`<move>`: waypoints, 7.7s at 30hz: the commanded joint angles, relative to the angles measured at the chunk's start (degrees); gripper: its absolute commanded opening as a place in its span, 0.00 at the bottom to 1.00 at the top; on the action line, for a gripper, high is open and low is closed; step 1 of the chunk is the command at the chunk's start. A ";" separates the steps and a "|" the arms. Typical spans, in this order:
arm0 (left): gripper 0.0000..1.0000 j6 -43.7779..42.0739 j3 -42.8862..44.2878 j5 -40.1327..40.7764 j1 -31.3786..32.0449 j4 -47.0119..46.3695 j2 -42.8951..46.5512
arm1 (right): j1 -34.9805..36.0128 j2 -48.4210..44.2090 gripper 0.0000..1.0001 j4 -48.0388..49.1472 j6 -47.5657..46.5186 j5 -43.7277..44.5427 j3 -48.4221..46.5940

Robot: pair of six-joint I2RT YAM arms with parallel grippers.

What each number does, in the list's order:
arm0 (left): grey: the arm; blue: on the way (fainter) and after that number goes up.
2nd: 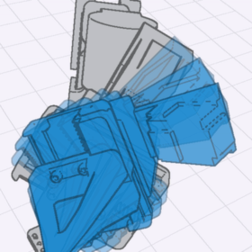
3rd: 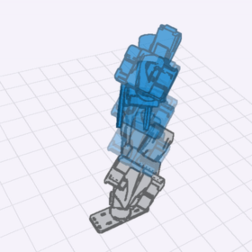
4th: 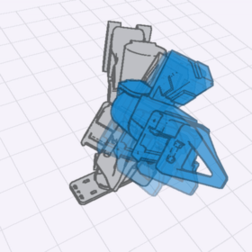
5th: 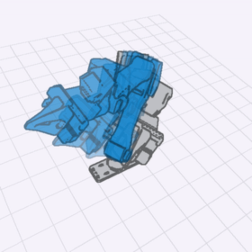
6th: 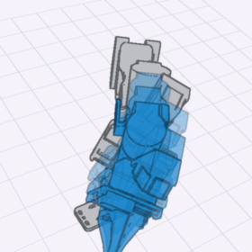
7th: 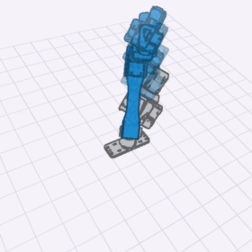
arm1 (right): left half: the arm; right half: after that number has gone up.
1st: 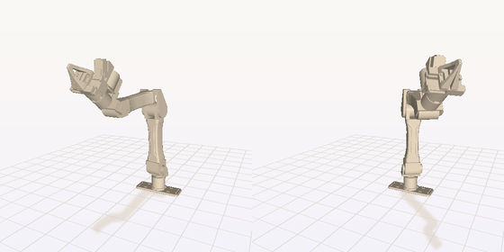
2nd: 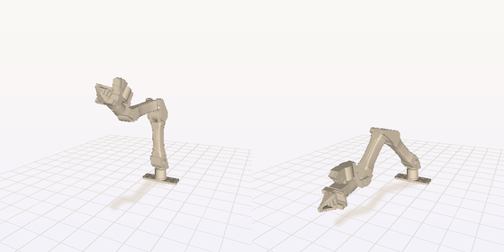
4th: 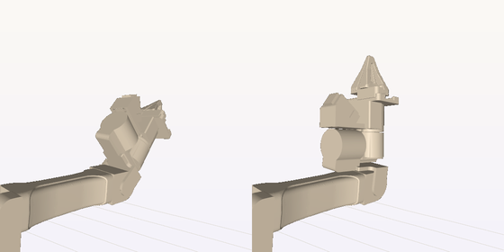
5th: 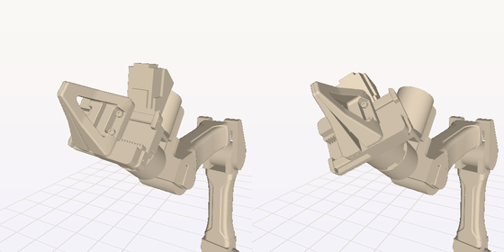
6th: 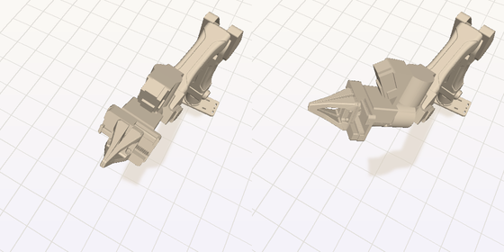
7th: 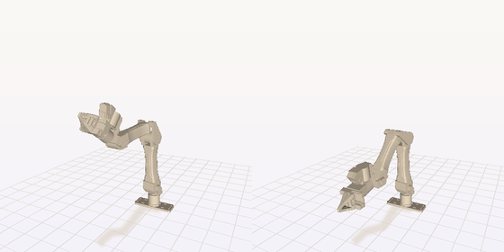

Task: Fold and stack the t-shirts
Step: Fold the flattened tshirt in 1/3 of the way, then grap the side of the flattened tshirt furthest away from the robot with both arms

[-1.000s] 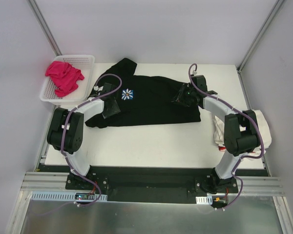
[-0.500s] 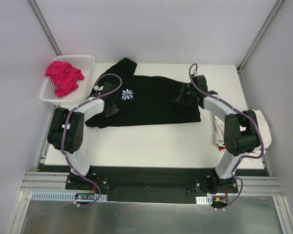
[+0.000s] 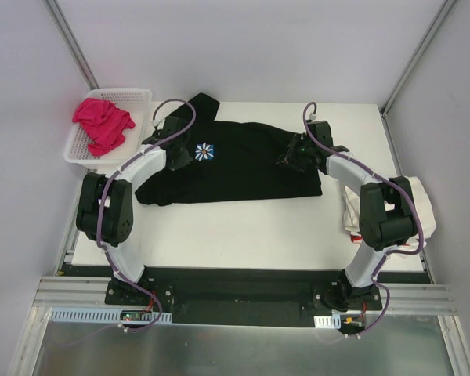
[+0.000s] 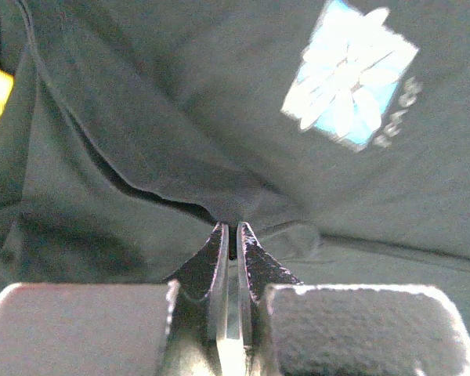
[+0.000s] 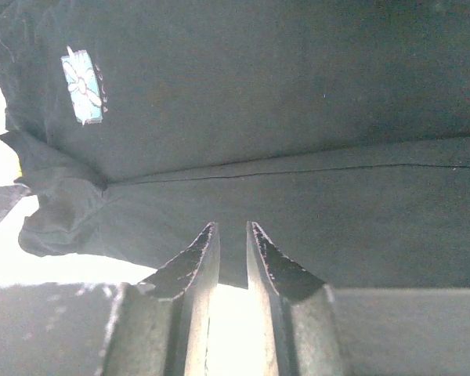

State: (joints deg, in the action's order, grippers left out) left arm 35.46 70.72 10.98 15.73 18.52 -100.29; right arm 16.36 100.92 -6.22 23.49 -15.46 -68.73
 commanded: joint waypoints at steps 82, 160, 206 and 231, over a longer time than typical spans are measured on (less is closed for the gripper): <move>0.80 -9.62 -10.78 -0.18 11.44 -8.16 29.08 | 2.01 11.50 0.26 14.65 5.17 -10.11 2.97; 0.84 -0.66 -4.09 -33.57 22.15 -23.71 -9.22 | -19.88 15.79 0.15 7.36 -1.60 1.22 -5.62; 0.84 -0.04 -5.94 -32.87 22.15 -23.01 -11.59 | -19.44 21.07 0.24 2.88 -2.83 7.55 -19.78; 0.84 -0.04 -6.12 -32.08 22.24 -23.01 -11.95 | -15.39 17.47 0.01 5.87 -0.90 6.50 -11.87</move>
State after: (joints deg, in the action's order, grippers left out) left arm 35.44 65.93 -22.46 37.52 -7.16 -110.34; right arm -0.56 121.64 0.54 22.00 -8.38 -81.06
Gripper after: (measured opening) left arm 0.836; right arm 0.012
